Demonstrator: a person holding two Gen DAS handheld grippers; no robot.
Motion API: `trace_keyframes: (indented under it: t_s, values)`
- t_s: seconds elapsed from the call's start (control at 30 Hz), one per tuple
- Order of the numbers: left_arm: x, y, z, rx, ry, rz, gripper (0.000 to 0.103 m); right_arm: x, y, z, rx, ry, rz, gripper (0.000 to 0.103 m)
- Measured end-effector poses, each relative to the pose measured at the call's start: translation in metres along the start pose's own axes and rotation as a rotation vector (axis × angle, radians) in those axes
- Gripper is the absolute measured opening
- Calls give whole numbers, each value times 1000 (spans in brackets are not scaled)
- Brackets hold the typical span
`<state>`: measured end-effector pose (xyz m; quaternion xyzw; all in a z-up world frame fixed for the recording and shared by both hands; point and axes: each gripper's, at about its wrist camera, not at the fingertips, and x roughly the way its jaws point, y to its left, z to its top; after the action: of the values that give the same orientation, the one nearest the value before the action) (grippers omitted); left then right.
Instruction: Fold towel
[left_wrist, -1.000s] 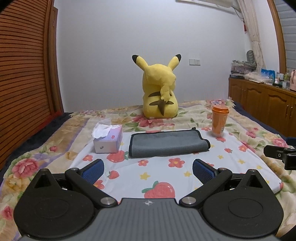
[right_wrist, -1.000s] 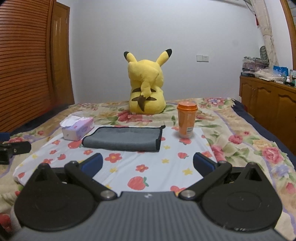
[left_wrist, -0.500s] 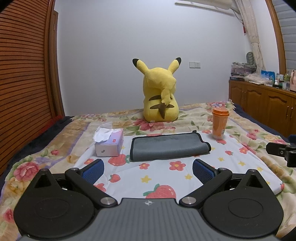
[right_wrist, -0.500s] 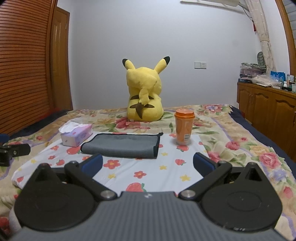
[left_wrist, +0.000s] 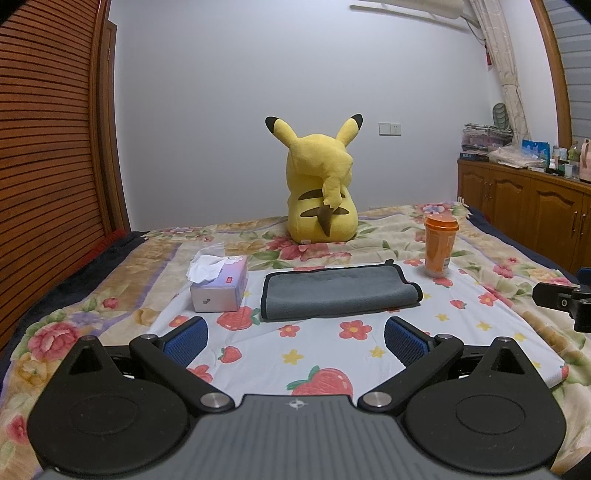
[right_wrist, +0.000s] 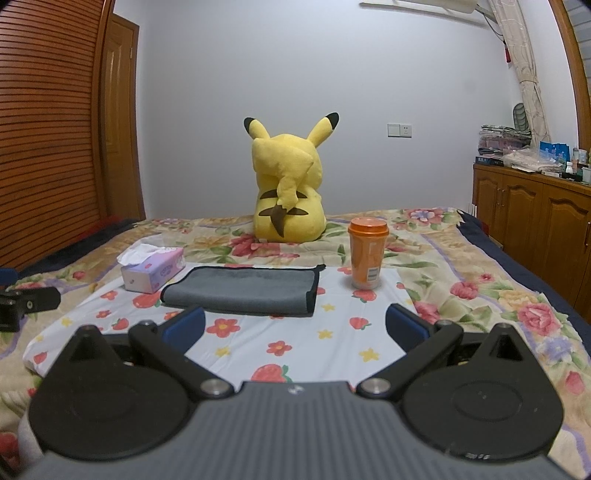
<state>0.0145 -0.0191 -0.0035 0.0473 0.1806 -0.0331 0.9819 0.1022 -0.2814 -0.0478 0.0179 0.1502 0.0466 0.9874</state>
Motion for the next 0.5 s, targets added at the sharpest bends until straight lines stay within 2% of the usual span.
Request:
trace_keyframes:
  t_s: [0.5]
  values:
    - [-1,1,0,1,-1,0,103,0,0,0,0,0,0,103]
